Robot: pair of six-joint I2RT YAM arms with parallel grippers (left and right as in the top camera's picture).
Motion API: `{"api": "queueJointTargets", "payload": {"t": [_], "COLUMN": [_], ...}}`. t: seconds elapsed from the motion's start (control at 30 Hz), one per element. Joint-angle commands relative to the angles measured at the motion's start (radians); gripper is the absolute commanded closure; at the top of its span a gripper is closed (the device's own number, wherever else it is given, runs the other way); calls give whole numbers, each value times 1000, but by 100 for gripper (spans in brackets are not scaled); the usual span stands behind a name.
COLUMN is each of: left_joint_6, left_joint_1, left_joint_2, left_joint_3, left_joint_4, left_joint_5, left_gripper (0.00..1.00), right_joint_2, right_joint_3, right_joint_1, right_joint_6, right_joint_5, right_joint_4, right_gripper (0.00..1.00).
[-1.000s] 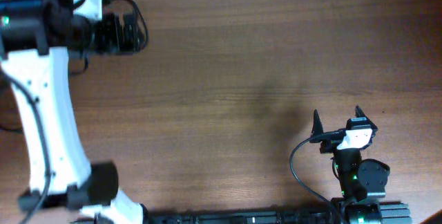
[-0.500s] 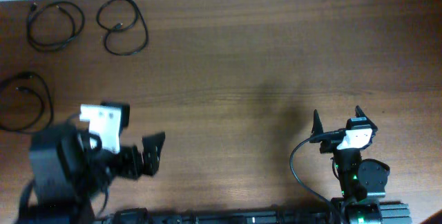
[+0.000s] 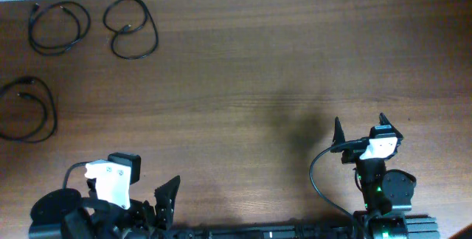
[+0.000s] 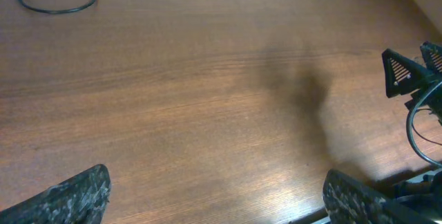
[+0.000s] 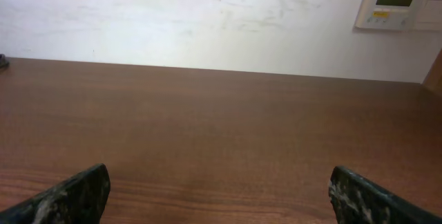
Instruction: Untangle cables
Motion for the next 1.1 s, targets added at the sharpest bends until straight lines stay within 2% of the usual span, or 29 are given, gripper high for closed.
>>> {"api": "queueJointTargets", "payload": {"t": [0.0, 0.17, 0.33, 0.5, 0.87, 1.07], "left_joint_6": [58, 135, 222, 221, 217, 217], "left_joint_1": [0, -21, -96, -110, -110, -110], "left_joint_2": [-3, -13, -81, -237, -420, -475], "left_joint_3": [-45, -131, -327, -583, -880, -986], "left_joint_4": [18, 146, 415, 719, 1076, 1215], "left_joint_5": [18, 32, 25, -35, -157, -220], "left_gripper": [1, 1, 1, 1, 1, 1], "right_joint_2": [-5, -5, -5, -5, -5, -5], "right_joint_3": [-5, -5, -5, -5, -5, -5], "right_joint_1": [6, 6, 6, 6, 6, 6], "right_joint_6": [2, 2, 2, 2, 2, 2], "right_joint_5": [8, 8, 8, 8, 8, 8], "right_joint_4": [-5, -5, -5, -5, -5, -5], "right_gripper": [2, 2, 2, 2, 2, 2]}}
